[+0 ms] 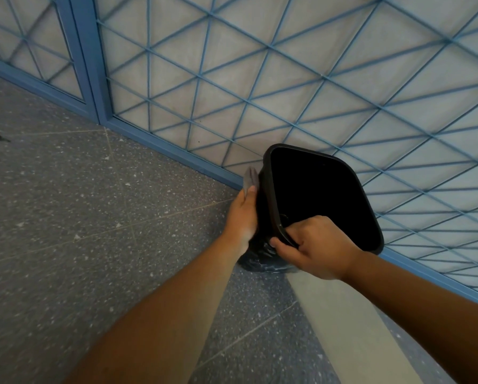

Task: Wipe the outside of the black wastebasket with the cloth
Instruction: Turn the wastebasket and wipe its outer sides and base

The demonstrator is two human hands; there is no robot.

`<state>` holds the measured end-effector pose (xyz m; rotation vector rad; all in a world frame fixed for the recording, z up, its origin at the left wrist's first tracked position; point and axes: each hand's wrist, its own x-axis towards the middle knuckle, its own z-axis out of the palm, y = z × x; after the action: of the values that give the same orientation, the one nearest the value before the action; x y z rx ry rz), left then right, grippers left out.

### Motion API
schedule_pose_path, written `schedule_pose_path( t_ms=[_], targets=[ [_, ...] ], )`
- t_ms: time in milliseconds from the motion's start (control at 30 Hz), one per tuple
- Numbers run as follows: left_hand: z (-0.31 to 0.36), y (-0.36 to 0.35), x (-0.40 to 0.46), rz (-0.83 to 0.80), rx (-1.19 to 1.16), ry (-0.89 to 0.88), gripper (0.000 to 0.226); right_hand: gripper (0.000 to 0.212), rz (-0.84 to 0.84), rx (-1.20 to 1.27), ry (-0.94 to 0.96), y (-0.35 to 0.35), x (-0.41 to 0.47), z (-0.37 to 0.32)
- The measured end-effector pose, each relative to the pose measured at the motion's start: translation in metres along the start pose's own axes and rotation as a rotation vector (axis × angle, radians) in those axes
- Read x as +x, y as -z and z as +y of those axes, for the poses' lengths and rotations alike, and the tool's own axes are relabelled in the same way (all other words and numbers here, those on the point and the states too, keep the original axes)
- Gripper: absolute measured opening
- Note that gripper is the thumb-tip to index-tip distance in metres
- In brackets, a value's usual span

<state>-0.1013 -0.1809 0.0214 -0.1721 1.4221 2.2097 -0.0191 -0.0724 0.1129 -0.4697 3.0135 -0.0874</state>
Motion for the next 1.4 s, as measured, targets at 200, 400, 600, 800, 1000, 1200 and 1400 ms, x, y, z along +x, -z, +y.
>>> schedule_pose_path(
  t_ms=[200, 400, 600, 800, 1000, 1200, 1400],
  targets=[
    [-0.025, -0.009, -0.049, -0.028, -0.089, -0.071, 0.035, 0.055, -0.034, 0.029, 0.036, -0.002, -0.002, 0.002],
    [-0.045, -0.006, -0.055, -0.025, -0.145, 0.037, 0.055, 0.053, 0.011, 0.02, 0.047, -0.003, 0.0, 0.003],
    [-0.053, -0.007, -0.061, 0.033, -0.101, 0.015, 0.058, 0.056, 0.001, 0.028, 0.027, -0.004, -0.002, 0.004],
    [-0.065, -0.008, -0.076, -0.015, -0.106, -0.009, 0.059, 0.059, -0.013, 0.021, 0.006, -0.003, 0.0, 0.003],
    [-0.065, -0.013, -0.088, -0.071, -0.128, -0.086, 0.064, 0.058, -0.009, 0.019, 0.008, -0.002, -0.001, 0.002],
    [-0.066, -0.013, -0.089, -0.079, -0.095, -0.118, 0.062, 0.062, -0.018, 0.041, -0.015, -0.001, -0.002, 0.0],
    [-0.057, -0.014, -0.084, -0.024, -0.059, -0.148, 0.049, 0.062, -0.003, 0.068, -0.031, 0.0, -0.001, -0.001]
  ],
)
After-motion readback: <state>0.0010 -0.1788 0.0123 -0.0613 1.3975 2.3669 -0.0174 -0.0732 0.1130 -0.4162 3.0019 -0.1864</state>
